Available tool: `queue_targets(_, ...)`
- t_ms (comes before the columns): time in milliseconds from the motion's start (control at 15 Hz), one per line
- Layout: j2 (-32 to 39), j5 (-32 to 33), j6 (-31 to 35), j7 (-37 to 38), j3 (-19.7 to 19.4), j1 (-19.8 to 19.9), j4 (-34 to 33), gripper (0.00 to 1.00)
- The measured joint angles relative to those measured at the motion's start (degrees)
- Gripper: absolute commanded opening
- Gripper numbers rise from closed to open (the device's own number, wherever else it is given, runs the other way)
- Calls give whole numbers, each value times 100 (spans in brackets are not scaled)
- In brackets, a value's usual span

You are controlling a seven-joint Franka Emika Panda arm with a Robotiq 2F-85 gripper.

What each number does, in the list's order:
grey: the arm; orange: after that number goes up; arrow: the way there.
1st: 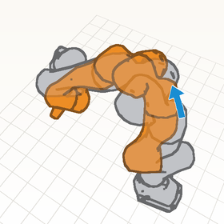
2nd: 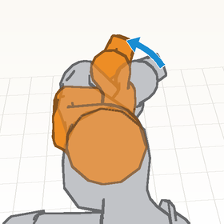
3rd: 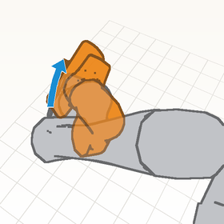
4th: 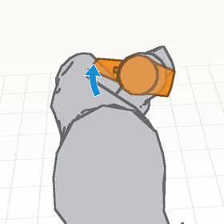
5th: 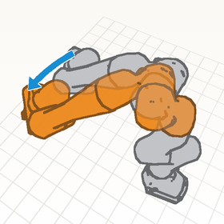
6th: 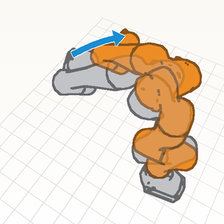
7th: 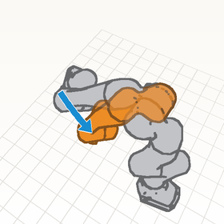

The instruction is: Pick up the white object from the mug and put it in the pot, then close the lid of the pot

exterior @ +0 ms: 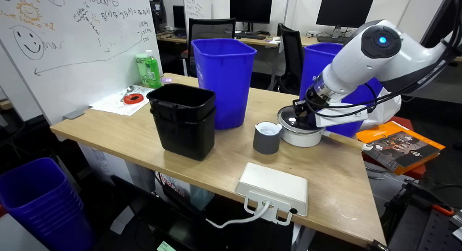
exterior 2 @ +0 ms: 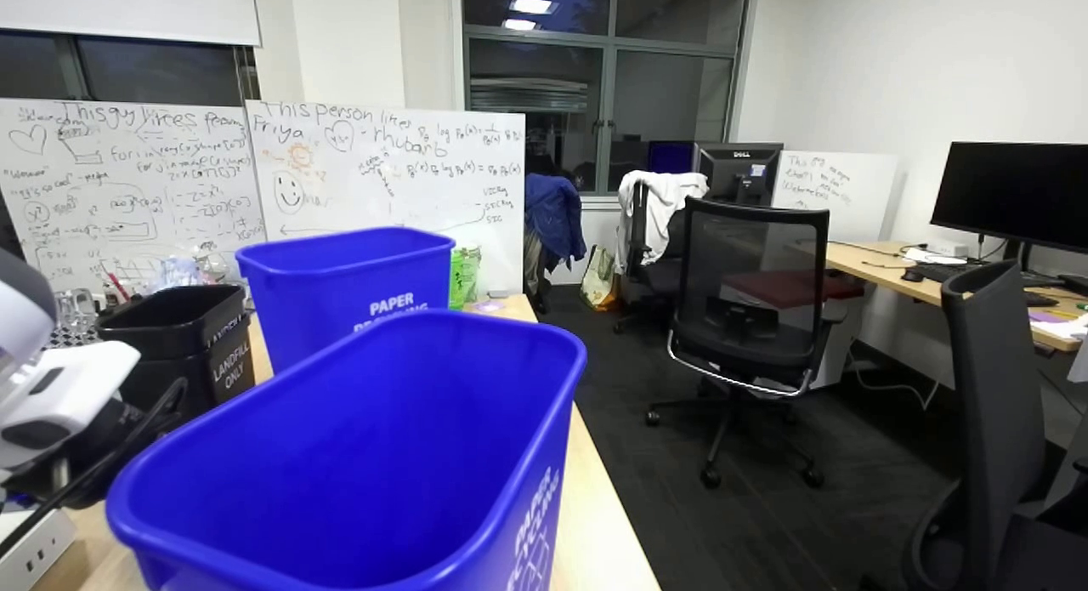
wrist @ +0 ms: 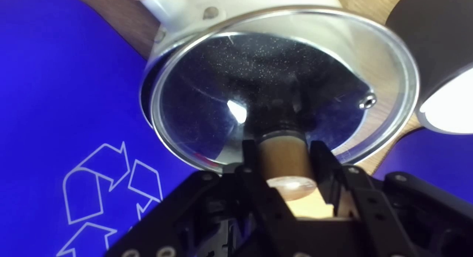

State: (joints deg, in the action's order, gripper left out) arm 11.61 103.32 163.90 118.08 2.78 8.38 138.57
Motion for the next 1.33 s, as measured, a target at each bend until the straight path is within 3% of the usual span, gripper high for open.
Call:
queue_targets(600, -7, -95, -242, 0, -84, 9, -251, 14)
queue_targets(1333, -4, -1073, -488, -21, -178, 4, -78, 14)
